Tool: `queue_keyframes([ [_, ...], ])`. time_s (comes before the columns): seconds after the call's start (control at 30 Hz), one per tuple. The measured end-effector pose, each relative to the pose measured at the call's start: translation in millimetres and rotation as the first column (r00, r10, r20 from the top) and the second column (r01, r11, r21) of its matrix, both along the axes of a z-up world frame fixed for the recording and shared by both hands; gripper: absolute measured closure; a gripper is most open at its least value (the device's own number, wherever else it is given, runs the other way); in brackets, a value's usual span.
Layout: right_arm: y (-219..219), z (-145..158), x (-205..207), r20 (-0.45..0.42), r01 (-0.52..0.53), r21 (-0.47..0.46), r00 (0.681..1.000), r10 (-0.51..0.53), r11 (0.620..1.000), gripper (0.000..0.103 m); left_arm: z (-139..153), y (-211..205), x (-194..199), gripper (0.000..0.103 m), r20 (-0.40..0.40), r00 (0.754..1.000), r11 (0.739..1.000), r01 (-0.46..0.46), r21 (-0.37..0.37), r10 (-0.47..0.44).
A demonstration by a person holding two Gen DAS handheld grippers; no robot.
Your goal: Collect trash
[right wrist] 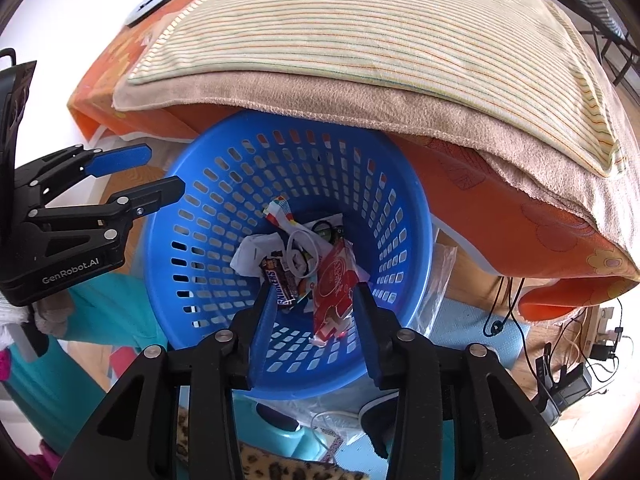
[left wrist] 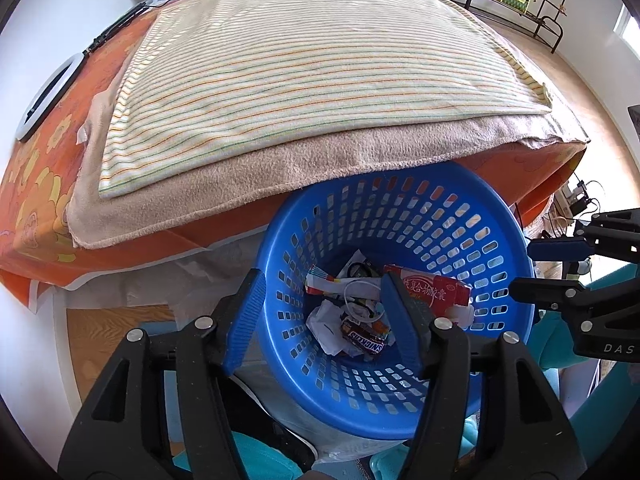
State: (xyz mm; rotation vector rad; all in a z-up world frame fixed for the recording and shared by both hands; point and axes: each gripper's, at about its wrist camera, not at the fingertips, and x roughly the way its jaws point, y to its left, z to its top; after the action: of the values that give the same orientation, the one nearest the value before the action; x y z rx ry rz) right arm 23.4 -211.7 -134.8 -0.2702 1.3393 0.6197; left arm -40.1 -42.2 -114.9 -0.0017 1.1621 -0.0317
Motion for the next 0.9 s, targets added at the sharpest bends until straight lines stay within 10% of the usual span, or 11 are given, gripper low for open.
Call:
queue_keyframes([
  [0.9,-5.7,77.1,41.1,0.228,0.046,0.081,0.972,-0.063,0.996,0.054,97.3,21.2,52.6,0.032,0.179,0.982,0.998,-0.060,-0.031,0.064],
])
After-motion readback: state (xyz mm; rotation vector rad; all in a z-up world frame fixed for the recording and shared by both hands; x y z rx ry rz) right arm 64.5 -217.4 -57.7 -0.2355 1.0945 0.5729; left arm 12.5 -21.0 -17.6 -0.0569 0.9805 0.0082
